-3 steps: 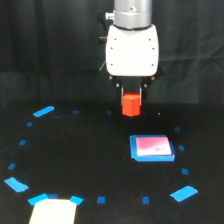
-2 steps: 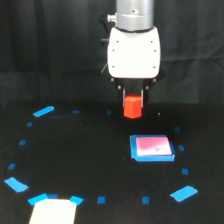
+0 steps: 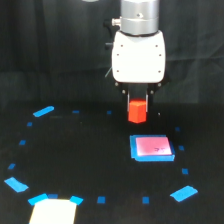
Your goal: Pick up the red object from the table
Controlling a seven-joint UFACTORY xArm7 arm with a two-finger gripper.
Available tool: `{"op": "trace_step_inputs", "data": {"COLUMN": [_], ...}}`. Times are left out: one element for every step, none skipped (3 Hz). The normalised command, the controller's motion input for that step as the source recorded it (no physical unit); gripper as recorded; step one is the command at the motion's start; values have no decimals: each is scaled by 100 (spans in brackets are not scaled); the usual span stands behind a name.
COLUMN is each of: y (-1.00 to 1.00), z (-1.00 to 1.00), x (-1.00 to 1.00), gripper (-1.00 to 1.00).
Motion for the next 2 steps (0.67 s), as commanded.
{"op": "trace_step_inputs", "data": {"y": [5,2], "z": [51,-25], "x": [-18,13], "gripper": [-100,-99]}}
